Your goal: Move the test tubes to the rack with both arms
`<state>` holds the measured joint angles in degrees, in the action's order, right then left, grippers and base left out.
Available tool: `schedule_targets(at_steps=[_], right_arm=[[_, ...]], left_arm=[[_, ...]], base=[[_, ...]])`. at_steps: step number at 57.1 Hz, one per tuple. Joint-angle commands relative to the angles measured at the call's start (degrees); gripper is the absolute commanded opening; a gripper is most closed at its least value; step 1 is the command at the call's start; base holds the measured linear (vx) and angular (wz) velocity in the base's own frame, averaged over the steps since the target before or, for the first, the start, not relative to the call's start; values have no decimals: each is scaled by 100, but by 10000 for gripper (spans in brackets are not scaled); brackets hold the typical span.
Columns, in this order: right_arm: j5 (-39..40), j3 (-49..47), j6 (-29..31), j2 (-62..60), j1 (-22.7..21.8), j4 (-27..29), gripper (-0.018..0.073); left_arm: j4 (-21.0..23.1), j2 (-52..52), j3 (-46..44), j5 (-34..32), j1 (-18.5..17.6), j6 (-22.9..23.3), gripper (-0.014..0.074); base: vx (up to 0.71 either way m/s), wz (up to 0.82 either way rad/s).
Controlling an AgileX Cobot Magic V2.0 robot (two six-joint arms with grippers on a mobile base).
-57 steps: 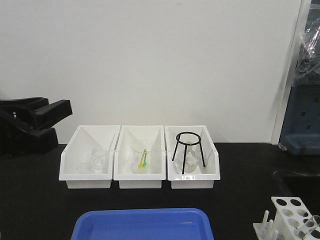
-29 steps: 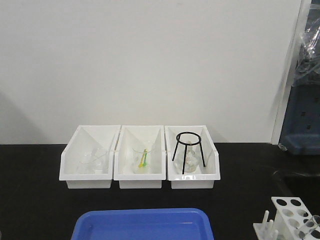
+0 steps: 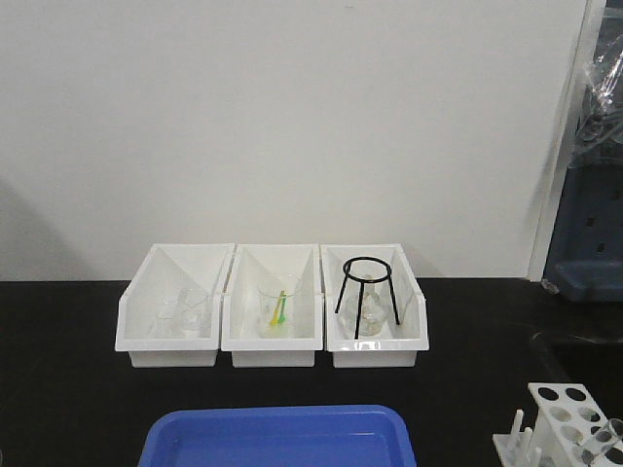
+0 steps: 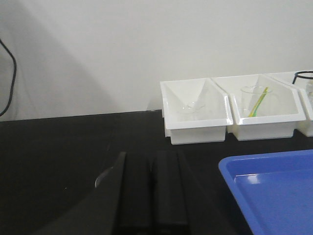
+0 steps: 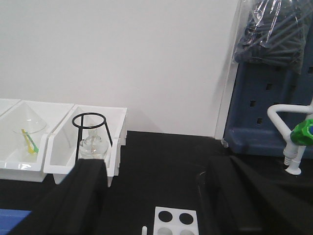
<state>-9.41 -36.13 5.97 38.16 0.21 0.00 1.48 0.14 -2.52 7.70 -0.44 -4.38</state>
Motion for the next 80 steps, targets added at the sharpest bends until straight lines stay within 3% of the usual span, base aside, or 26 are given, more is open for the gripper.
schedule_targets(at_steps=[1,25,50,57,67,80], right_arm=[[497,-200,67,-16,-23,0,501],[498,-200,67,-16,-23,0,501],[490,-194,67,-16,-23,0,501],[615,-61,258,-181,-11,-758,482],[1160,957,-106,-894,-14,-727,410],[1377,2581,-460,-2357,-14,-714,181]], left_arm=[[19,-178,72,-477,130,31,-6],[19,-152,239,640,225,31,-6],[19,-152,239,680,225,31,-6],[19,-152,239,680,225,31,-6],[19,-152,239,680,225,31,-6],[19,-152,239,680,225,31,-6]], base=[[0,0],[0,0],[0,0],[0,0],[0,0],[0,0]])
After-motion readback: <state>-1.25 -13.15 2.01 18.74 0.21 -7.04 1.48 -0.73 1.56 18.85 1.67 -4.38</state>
